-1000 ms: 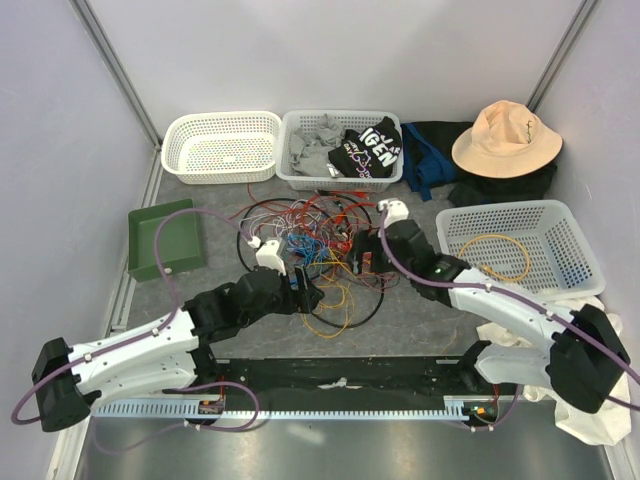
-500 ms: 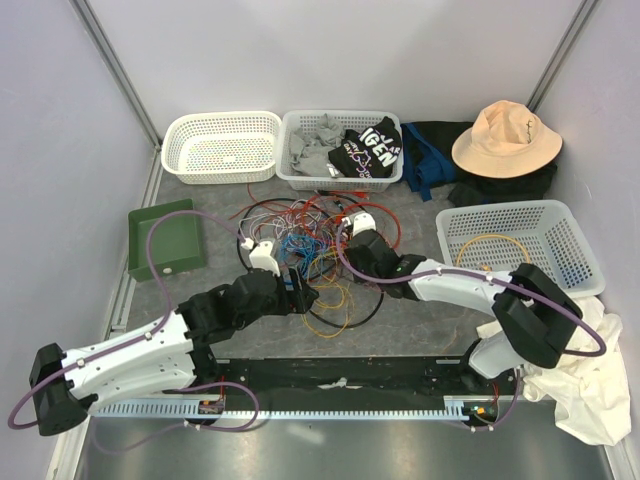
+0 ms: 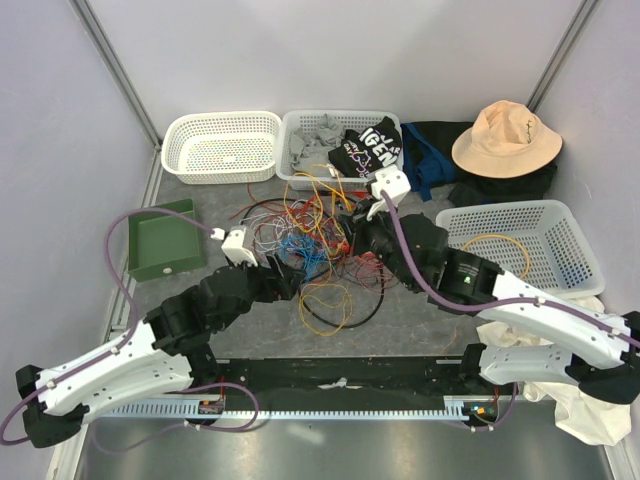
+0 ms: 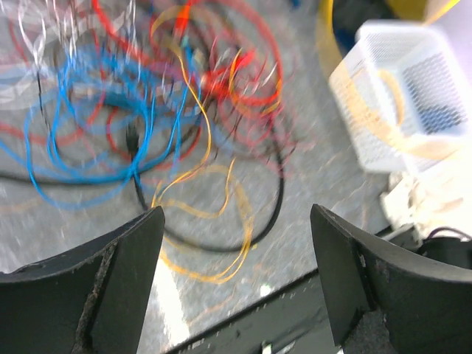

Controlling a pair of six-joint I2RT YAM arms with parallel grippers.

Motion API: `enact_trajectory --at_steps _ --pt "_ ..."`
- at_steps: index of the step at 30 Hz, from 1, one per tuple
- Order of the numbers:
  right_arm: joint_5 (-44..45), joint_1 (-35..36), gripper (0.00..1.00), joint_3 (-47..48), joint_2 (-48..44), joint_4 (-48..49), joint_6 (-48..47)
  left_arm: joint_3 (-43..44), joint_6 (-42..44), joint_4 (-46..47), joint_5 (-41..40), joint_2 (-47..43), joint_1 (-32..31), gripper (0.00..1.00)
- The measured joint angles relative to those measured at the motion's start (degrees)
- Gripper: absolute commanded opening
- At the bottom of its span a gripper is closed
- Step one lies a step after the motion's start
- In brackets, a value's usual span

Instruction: Untangle the cables

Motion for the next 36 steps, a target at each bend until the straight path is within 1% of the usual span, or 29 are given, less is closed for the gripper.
enact_trajectory --at_steps 4,7,11,14,17,20,27,30,32,34,35,36 --pt "1.01 0.33 0.0 1.38 -1.53 -3.93 0.66 3.37 4.37 1.92 -1.95 -1.88 0.0 0.87" --pt "1.03 0.46 0.0 1.14 -1.55 -7.15 1.09 3.76 7.52 5.11 -2.14 -4.61 0.0 0.87" --pt "1.14 0.5 0.0 -0.72 -2.8 -8.79 1.7 3.39 11.54 11.23 -1.88 -8.81 0.0 0.88" --pt "1.11 0.59 0.0 -2.16 -4.09 -9.75 2.16 2.43 13.79 16.55 -1.64 -9.68 0.0 0.88" --pt "0.96 0.59 0.0 -3.21 -5.31 -10.25 2.8 2.08 14.95 18.71 -1.27 -7.89 0.0 0.88" --pt "0.9 0.61 0.0 -3.98 -6.21 -10.58 3.23 2.08 15.37 20.41 -0.28 -4.0 0.0 0.88" --pt "1.36 0.61 0.0 -4.61 -8.13 -11.96 4.11 2.08 15.91 22.32 1.22 2.93 0.0 0.88" --pt "5.68 0.72 0.0 -4.63 -8.92 -14.05 5.16 2.27 16.02 23.12 1.4 4.74 0.0 0.87" --pt "11.15 0.52 0.0 -4.63 -8.96 -16.17 6.01 2.45 16.0 23.15 1.57 5.73 0.0 0.87" --pt "15.17 -2.16 0.0 -5.25 -9.35 -17.92 6.67 2.45 15.87 22.88 1.62 6.12 0.0 0.87" --pt "15.87 -4.9 0.0 -5.86 -9.94 -18.32 7.06 2.43 15.67 22.8 1.6 6.12 0.0 0.87" --pt "15.58 -9.22 0.0 -6.91 -10.95 -18.53 7.58 2.43 15.32 22.82 1.62 5.99 -0.02 0.87"
